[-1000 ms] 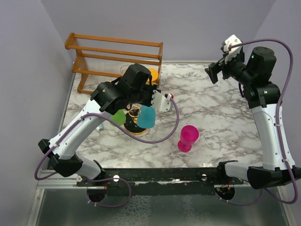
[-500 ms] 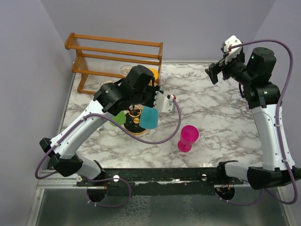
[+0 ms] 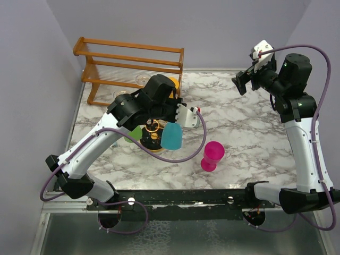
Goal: Place the wine glass upside down on the wine glass rack
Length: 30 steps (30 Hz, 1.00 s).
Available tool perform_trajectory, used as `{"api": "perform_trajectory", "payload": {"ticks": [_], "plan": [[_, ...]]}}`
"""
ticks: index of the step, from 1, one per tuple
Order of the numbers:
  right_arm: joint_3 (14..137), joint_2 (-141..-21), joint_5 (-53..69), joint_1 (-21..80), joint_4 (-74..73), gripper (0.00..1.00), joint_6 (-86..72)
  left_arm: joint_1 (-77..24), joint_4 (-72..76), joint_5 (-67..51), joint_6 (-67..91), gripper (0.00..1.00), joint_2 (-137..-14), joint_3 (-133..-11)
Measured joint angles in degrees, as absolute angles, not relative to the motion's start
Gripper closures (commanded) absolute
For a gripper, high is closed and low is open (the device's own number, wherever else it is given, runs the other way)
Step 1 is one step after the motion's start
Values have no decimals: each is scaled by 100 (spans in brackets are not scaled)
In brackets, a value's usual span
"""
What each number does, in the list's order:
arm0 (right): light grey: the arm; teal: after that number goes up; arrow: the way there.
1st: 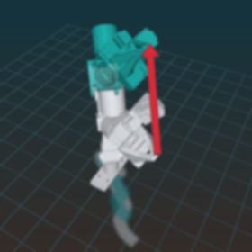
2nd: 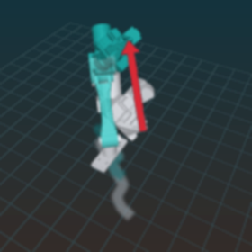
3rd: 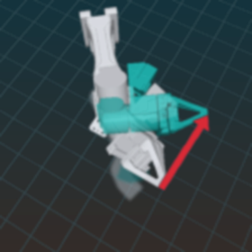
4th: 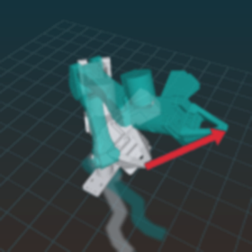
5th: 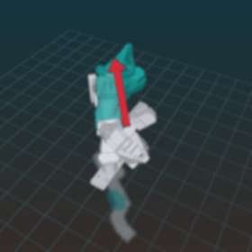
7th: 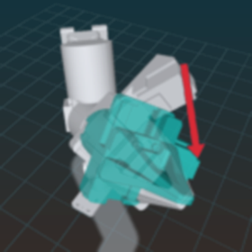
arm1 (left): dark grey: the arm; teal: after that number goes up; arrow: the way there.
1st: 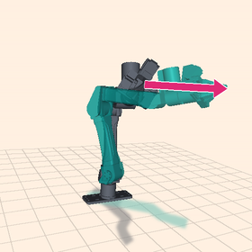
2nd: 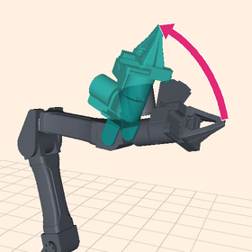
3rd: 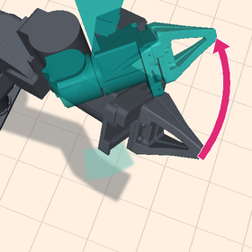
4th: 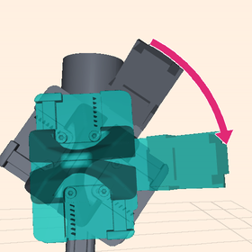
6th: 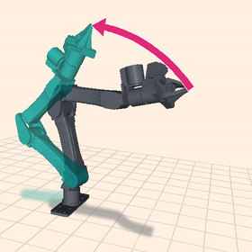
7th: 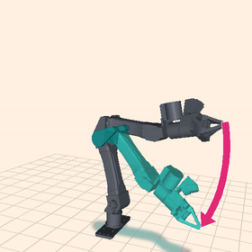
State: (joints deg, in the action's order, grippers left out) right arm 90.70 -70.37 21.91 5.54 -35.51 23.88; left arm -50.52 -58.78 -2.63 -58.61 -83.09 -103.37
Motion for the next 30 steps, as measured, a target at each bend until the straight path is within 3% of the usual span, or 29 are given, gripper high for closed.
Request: {"api": "perform_trajectory", "payload": {"ticks": [21, 30], "plan": [[8971, -7022, 2191, 552, -3555, 2, 2462, -5065, -5988, -416, -5494, 66, -8309, -10237], [8971, -7022, 2665, 552, -3894, 7, 2683, -5065, -5957, -602, -5419, 57, -8305, -10237]]}}
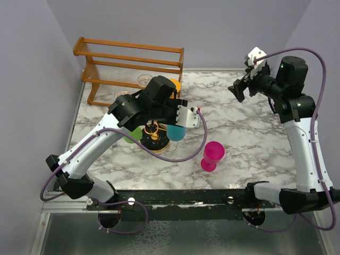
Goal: Place the wine glass upside down on the wine glass rack
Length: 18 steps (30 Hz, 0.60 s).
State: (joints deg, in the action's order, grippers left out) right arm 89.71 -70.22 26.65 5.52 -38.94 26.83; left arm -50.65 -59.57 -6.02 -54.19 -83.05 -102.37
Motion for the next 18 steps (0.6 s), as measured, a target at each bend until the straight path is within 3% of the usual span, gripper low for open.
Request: {"api": "perform_trajectory", "payload": {"ticks": [8, 18], "plan": [[8814, -7094, 3736, 609, -4746, 9, 3092, -5065, -5986, -788, -5299, 51, -8283, -10274], [8034, -7081, 4178, 694, -5334, 10, 3518, -5065, -6243, -884, -5172, 51, -8283, -10541]]}}
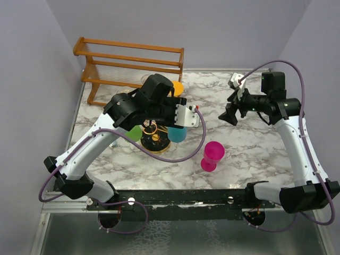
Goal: Place the wine glass upside down on the wine glass rack
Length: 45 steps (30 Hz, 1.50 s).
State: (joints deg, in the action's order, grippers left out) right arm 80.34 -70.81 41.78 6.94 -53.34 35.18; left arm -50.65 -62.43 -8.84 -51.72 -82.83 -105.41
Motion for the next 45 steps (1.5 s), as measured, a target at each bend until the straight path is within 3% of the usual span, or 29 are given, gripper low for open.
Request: {"api": "perform_trajectory", "payload": {"ticks": [10, 19, 25, 37, 45], "plan": [[7828, -7078, 4652, 945, -5929, 12, 4023, -5065, -6571, -1192, -5094, 45, -8283, -10954], [7118, -6958, 4333, 1378, -6536, 17, 4429, -4731, -6650, -1411, -4499, 12, -8226, -11395], [6757, -6886, 3830, 1623, -6637, 24, 4484, -4200, -6495, -1402, -4069, 7, -8125, -11625], [6364, -6893, 3203, 2036, -6438, 56, 4263, -3649, -6053, -1094, -3704, 7, -8042, -11655], [6287, -6984, 3072, 2132, -6235, 93, 4104, -3522, -5817, -720, -3590, 7, -8040, -11572]]}}
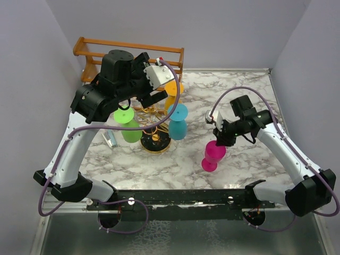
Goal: Place the wine glass upside down on the wine glass rack
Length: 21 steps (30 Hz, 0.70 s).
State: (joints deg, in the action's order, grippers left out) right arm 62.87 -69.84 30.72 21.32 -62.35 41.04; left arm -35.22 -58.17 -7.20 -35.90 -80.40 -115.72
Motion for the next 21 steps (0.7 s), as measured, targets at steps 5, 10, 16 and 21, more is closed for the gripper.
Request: {"api": "perform_trajectory", "payload": {"ticks": [5, 10, 16, 21], "plan": [[6344, -6997, 2873, 2132, -6119, 99, 4071, -3463, -5697, -521, -3516, 5, -8040, -11552], [6364, -6893, 1861, 2141, -5527, 99, 4005, -3328, -5581, -486, -3343, 2, -8044, -11559], [6593, -6630, 405, 2091, -4329, 99, 3992, -3074, -5433, -515, -3009, 1, -8051, -11579], [7168, -6698, -226, 1929, -3428, 99, 4007, -2777, -5269, -705, -2587, 1, -8079, -11583]]}}
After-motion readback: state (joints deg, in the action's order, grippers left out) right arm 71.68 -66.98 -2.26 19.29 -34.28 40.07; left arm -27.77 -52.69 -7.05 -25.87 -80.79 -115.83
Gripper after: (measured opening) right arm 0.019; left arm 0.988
